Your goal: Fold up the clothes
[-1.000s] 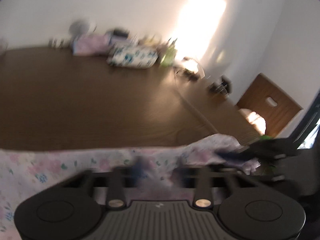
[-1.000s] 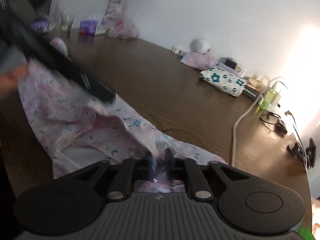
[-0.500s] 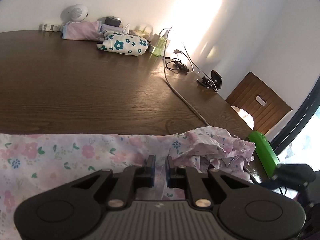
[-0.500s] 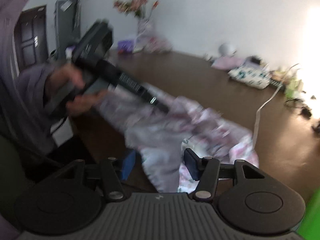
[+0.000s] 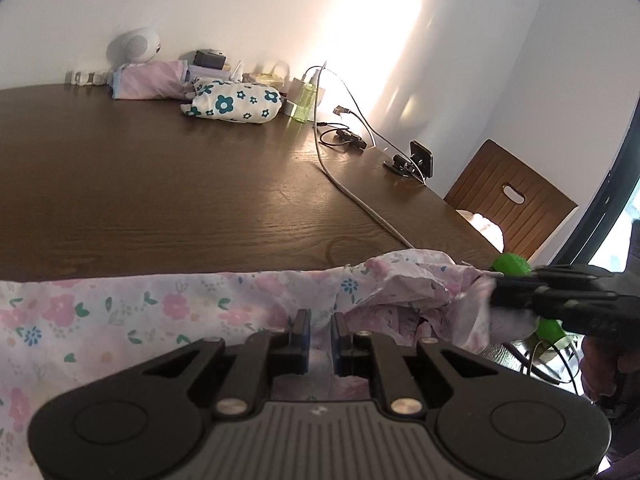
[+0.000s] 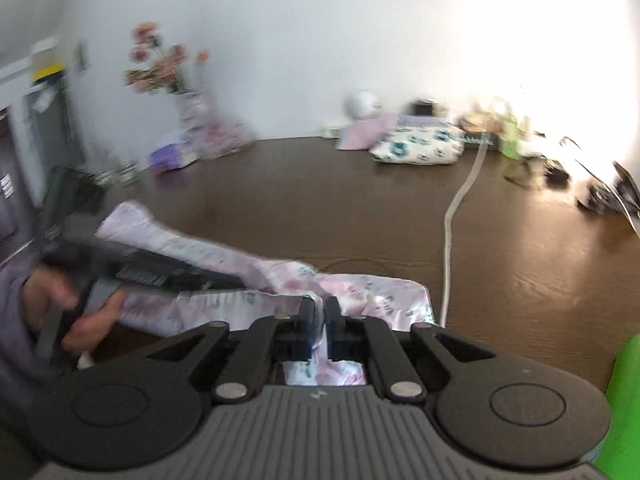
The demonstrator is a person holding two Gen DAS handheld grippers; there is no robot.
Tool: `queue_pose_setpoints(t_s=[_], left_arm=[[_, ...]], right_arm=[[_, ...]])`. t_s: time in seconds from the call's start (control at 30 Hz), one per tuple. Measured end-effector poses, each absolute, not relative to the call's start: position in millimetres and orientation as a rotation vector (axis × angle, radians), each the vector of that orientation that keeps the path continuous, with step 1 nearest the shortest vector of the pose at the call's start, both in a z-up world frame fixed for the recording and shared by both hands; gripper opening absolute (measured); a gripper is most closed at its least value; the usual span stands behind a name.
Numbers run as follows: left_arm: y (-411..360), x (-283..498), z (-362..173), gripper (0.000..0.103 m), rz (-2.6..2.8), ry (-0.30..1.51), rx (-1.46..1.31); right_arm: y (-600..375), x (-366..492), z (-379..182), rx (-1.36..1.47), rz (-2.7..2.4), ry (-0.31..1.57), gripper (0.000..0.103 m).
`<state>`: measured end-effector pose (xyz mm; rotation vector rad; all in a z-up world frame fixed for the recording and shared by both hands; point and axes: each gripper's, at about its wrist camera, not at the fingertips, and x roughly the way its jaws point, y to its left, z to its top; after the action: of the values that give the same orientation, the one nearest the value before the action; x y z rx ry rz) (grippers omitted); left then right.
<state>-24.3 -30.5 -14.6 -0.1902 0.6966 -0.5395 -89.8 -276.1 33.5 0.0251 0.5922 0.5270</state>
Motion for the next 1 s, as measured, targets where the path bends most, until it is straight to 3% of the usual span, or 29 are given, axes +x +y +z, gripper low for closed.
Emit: queue_pose_setpoints(t_s=[0.03, 0.1, 0.17, 0.3, 0.37, 0.47, 0.57, 0.63, 0.7, 0.73, 0.8, 1.0], left_arm=[[-32, -25, -14, 0.011, -0.539, 0.691, -0.182], [-32, -29, -13, 0.022, -0.56, 0.681, -0.175], [-31, -35, -10, 0.047, -0.576, 0.669, -0.164], [-26, -54, 3, 0.049, -0.682, 0.621, -0.163], [-28, -62, 8, 0.05, -0.752, 0.6, -0.14], [-43, -70, 12, 0.059, -0.84, 0.571, -0.088], [-70, -72, 15, 0.06, -0.846, 0.554, 0.08], [-86, -71, 16, 0.06, -0.819, 0.53, 0.2], [-97, -69, 20, 0.06, -0.775, 0.487, 0.299], [-101, -69, 22, 0.06, -0.771, 0.466, 0.328], [-106, -68, 25, 0.06, -0.781, 0.431, 0.373], [-114, -69, 12, 0.059, -0.914, 0.401, 0.439]], right_arm=[[-268, -87, 29, -0.018, 0.516, 0.624, 0.011], [-251, -90, 22, -0.138, 0.472, 0.62, 0.031], [-245, -101, 23, -0.202, 0.463, 0.573, 0.041], [-246, -131, 35, -0.287, 0.458, 0.431, 0.07], [-248, -136, 36, -0.313, 0.441, 0.407, 0.074], [-251, -128, 28, -0.299, 0.43, 0.45, 0.074], [-254, -116, 17, -0.271, 0.468, 0.509, 0.073], [-258, -107, 10, -0.225, 0.48, 0.552, 0.059], [-264, -102, 9, -0.163, 0.496, 0.588, 0.02], [-267, -101, 9, -0.143, 0.514, 0.602, 0.014], [-264, -111, 13, -0.174, 0.575, 0.594, 0.009], [-254, -136, 27, -0.314, 0.732, 0.595, 0.009]])
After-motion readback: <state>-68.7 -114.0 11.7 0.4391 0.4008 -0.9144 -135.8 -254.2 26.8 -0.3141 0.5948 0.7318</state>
